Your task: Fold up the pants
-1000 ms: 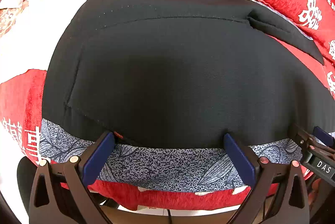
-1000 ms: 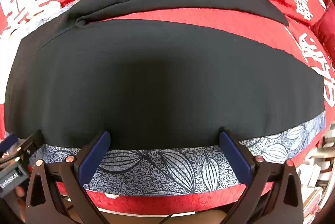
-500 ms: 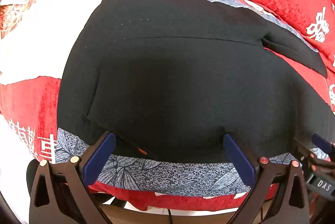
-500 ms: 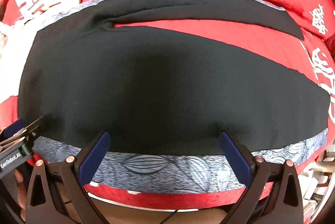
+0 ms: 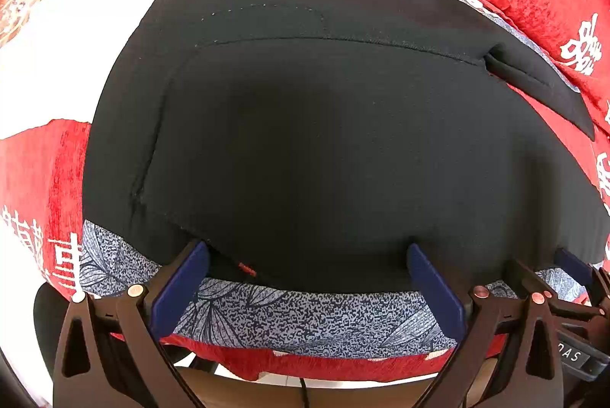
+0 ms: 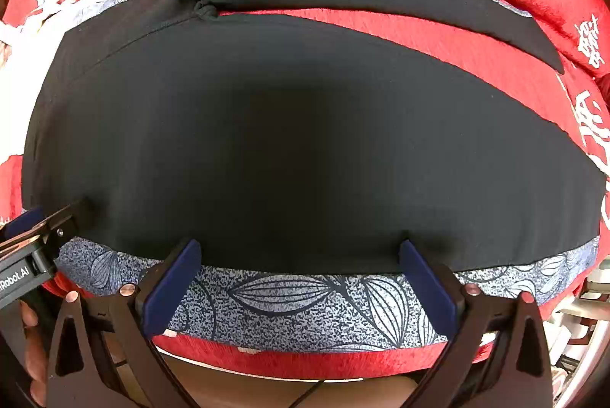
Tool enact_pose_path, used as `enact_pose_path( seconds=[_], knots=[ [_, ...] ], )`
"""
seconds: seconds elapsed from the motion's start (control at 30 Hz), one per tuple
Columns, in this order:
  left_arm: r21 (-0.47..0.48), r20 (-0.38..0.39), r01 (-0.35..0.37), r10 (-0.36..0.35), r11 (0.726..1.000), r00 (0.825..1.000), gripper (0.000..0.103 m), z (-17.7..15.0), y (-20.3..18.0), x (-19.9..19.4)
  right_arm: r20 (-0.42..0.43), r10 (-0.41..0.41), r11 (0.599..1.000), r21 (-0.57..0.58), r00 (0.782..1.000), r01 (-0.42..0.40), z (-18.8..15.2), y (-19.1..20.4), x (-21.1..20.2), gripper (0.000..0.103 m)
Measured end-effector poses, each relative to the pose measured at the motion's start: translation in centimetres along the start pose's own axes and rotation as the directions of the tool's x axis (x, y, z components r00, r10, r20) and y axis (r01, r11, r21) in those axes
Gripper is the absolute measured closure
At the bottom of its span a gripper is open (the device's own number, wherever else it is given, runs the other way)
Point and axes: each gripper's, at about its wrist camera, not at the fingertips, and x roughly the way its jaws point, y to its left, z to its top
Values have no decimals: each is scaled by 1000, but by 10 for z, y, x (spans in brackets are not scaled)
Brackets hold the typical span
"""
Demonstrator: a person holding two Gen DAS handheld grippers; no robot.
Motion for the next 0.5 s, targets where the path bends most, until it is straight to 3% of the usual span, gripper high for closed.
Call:
enact_pose_path(
  seconds=[0.17,0.33,0.5],
  knots=[
    [2,-4,0,0,1000,1000,0,1,4,-4,6,2,1000,-15,1000,-2,4,4,-3,0],
    [32,49,-33,31,999,998,0,9,3,-13,53,12,1000,-29,998,-11,13,5,-16,0],
    [35,67,-33,31,999,997,0,28,5,-16,88,52,996,-80,995,-45,39,8,-23,0]
  ],
)
